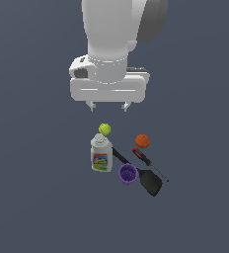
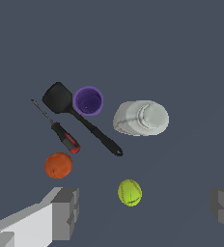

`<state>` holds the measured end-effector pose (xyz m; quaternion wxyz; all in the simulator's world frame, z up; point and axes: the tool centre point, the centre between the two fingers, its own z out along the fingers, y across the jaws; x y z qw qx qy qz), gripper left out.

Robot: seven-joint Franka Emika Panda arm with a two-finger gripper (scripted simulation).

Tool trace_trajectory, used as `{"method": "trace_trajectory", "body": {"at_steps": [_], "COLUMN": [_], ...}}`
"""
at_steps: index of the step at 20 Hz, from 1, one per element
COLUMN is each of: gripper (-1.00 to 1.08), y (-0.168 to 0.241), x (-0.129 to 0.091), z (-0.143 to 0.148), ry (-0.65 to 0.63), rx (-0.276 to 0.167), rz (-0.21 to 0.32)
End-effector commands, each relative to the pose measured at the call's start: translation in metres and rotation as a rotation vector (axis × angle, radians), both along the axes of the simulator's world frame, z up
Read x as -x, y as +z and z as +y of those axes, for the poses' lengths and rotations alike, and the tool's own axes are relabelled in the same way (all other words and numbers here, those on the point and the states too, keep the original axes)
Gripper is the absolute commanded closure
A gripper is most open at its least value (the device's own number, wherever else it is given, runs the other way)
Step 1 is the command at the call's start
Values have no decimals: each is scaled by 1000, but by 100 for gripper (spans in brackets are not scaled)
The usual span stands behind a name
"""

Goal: Pick up a designated object from a clutter of objects.

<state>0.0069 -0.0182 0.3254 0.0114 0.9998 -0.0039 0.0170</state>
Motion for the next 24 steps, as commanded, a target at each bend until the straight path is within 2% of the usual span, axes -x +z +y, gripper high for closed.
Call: {"method": "trace_trajectory", "body": {"at_steps": [1,12,18,24], "gripper": [-92,-92,-92,-92], "y": [0,20,8,-22], "x": [0,-3,-2,5], "z": [0,12,9,4], "ry": [0,12,32,86], "rx": [0,-8,-8,-9], "rz": [0,-21,-18,-11]}}
